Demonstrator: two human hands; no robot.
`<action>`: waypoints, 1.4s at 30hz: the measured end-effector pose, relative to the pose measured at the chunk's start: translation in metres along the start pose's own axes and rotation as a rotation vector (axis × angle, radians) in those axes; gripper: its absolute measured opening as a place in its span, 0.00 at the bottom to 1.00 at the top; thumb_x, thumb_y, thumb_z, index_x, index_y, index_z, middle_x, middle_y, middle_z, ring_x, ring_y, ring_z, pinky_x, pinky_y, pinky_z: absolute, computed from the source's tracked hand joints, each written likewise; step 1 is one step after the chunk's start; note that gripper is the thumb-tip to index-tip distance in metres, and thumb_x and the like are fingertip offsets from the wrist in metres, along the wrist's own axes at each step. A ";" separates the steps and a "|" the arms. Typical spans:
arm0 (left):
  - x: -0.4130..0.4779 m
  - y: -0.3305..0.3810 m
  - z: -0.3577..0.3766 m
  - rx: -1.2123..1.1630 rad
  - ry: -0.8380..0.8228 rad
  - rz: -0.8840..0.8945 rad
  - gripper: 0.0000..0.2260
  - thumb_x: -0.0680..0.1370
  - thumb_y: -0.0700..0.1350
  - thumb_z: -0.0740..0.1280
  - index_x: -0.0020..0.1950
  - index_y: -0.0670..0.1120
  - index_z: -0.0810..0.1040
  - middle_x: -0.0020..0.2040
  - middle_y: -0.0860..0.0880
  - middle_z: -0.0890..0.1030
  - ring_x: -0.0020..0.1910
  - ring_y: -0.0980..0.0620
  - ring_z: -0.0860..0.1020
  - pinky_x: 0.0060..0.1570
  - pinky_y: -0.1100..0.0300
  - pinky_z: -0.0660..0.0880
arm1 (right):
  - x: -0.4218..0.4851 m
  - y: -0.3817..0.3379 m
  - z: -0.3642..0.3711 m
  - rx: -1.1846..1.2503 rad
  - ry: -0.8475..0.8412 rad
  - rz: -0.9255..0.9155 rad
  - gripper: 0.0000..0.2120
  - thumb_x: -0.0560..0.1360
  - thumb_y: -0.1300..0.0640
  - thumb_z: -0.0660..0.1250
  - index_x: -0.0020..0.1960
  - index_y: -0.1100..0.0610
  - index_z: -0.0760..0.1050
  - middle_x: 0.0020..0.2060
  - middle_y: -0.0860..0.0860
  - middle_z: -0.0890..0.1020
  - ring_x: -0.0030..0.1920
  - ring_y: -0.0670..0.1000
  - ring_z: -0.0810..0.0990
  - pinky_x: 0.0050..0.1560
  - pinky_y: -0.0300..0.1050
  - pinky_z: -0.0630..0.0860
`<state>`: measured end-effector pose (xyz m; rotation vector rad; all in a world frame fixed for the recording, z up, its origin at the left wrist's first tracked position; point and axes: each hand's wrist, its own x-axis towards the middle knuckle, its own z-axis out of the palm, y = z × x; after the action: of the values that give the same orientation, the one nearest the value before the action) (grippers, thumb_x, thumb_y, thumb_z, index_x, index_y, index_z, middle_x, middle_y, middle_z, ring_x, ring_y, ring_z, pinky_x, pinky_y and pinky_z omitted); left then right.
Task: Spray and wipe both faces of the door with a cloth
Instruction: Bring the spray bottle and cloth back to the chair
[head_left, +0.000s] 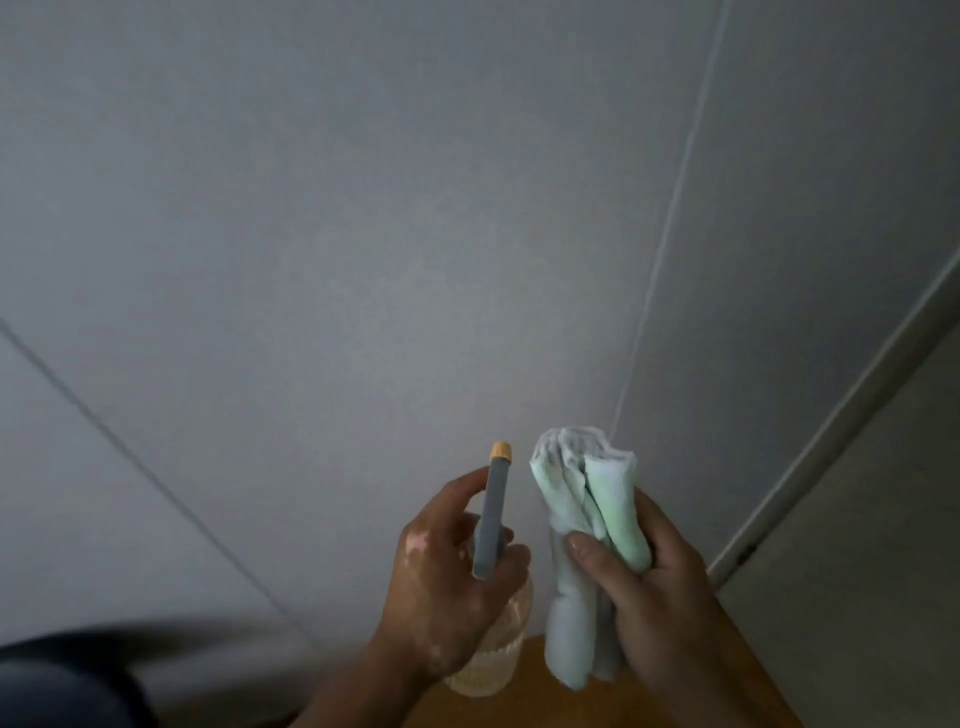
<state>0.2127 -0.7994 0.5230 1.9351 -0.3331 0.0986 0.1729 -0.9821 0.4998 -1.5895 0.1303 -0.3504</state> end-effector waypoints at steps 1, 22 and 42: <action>-0.011 -0.008 -0.014 0.023 0.038 -0.019 0.25 0.69 0.42 0.77 0.65 0.55 0.78 0.41 0.57 0.83 0.41 0.53 0.84 0.39 0.64 0.80 | -0.006 0.003 0.016 0.011 -0.044 0.008 0.27 0.68 0.54 0.81 0.66 0.48 0.80 0.56 0.43 0.86 0.56 0.44 0.85 0.50 0.34 0.79; -0.184 -0.088 -0.150 0.326 0.595 -0.474 0.25 0.71 0.49 0.73 0.68 0.55 0.74 0.48 0.56 0.82 0.45 0.60 0.81 0.42 0.73 0.75 | -0.077 0.067 0.211 0.124 -0.918 0.281 0.22 0.74 0.55 0.73 0.69 0.48 0.78 0.59 0.44 0.85 0.60 0.46 0.84 0.59 0.45 0.82; -0.330 -0.270 -0.405 0.277 0.410 -0.487 0.29 0.70 0.55 0.69 0.71 0.51 0.72 0.50 0.56 0.82 0.49 0.61 0.81 0.47 0.59 0.80 | -0.283 0.115 0.458 0.026 -0.648 0.466 0.22 0.75 0.51 0.74 0.69 0.48 0.77 0.56 0.48 0.86 0.56 0.51 0.85 0.52 0.48 0.83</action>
<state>0.0076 -0.2727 0.3612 2.1539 0.4448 0.2244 0.0585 -0.4682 0.3393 -1.5207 -0.0077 0.5237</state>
